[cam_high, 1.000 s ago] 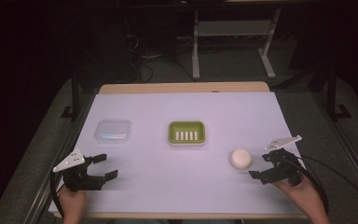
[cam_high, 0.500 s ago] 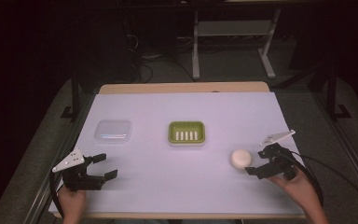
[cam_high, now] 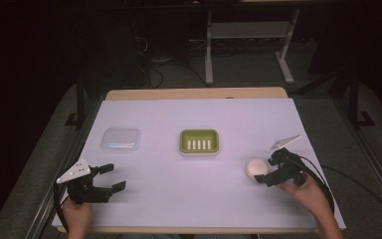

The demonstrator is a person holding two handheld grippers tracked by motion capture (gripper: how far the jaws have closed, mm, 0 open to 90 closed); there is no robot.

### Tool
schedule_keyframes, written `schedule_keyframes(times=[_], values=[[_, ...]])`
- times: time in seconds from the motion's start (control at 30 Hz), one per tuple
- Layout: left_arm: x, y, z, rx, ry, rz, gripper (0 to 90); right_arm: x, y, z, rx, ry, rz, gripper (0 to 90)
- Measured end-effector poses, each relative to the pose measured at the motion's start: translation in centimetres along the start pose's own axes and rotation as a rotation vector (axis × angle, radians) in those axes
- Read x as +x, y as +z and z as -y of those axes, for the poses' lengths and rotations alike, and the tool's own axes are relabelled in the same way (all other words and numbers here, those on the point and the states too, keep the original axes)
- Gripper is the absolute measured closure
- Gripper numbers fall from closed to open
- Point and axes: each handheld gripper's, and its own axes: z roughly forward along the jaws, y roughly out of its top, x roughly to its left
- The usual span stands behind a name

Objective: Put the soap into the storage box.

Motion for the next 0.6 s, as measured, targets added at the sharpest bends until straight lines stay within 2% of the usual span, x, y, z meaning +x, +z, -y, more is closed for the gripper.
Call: schedule_keyframes(times=[0.27, 0.4, 0.6], values=[[0.0, 0.0, 0.0, 0.000, 0.005, 0.002, 14.5, 0.4, 0.9, -0.7, 0.033, -0.015, 0.014, 14.3], [0.0, 0.0, 0.0, 0.000, 0.001, 0.001, 14.5, 0.5, 1.3, -1.0, 0.030, -0.015, 0.008, 14.3], [0.0, 0.0, 0.0, 0.000, 0.005, 0.002, 14.5, 0.7, 1.8, -1.1, 0.032, -0.023, 0.024, 14.5]])
